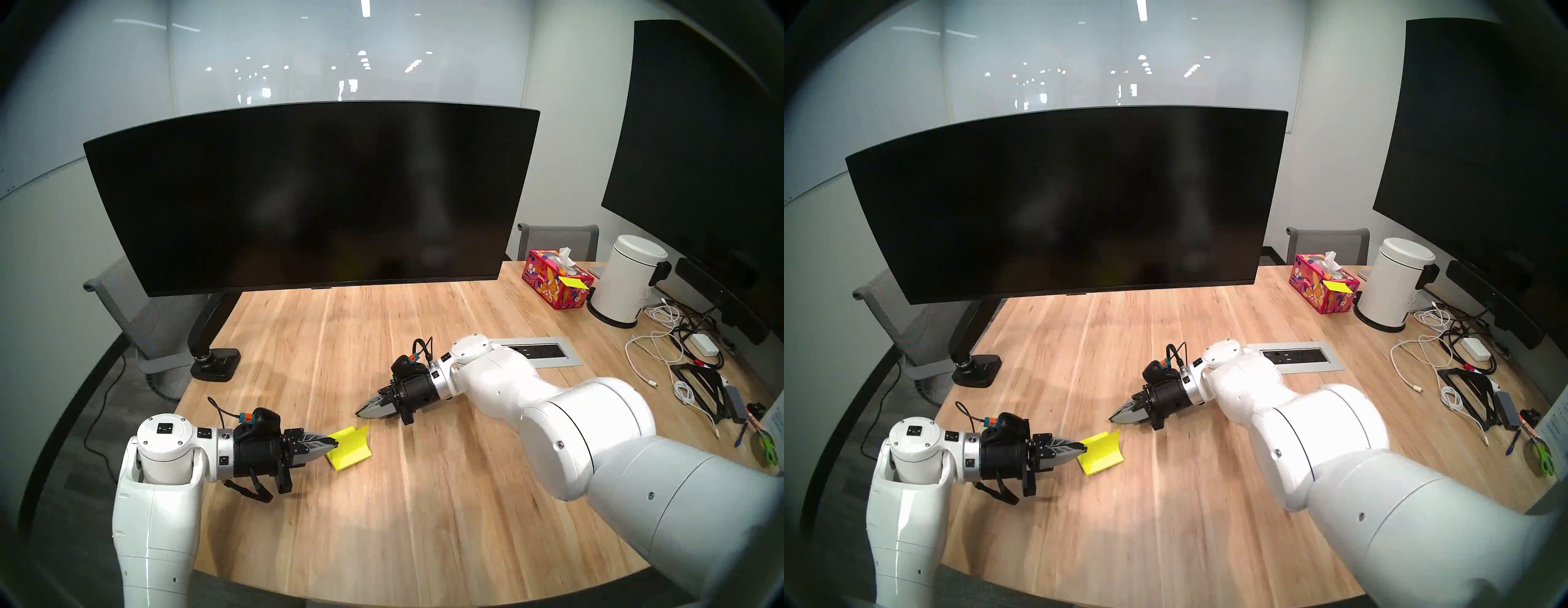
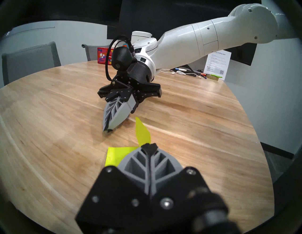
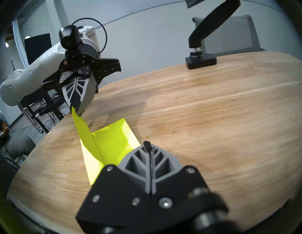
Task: Peel one sticky note off the pad and stick it onto the monitor, then press it flat
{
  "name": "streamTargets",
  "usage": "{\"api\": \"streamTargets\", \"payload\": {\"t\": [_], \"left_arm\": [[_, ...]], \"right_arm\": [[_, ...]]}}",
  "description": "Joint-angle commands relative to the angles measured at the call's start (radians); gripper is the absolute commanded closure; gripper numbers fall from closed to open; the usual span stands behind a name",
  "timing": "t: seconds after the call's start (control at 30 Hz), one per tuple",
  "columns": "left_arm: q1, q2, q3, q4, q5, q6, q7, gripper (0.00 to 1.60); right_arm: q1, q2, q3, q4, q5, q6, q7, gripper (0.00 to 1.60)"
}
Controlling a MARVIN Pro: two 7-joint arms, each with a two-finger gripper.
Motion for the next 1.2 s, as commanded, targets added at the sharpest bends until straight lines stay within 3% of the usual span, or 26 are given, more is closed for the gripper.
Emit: {"api": "streamTargets", "payload": {"t": [0.0,0.4,0.77,1.17], "left_arm": [[-0.010,-0.002,-0.002,0.000,-0.003,-0.015,0.008,1.60],[-0.020,0.003,-0.005,0.030,-0.020,-0.052,0.005,1.60],[-0.075,0.022,-0.012,0.128,-0.058,-0.119,-0.017,1.60],[-0.118,0.035,-0.001,0.185,-0.078,-0.143,-0.017,1.60]], "right_arm": [[0.019,-0.012,0.002,-0.005,0.003,0.003,-0.001,1.60],[0.018,-0.022,0.011,0.006,0.001,-0.003,-0.001,1.60],[0.022,-0.026,0.015,0.010,-0.004,-0.001,-0.001,1.60],[0.026,-0.029,0.021,0.011,-0.009,0.002,-0.001,1.60]]}}
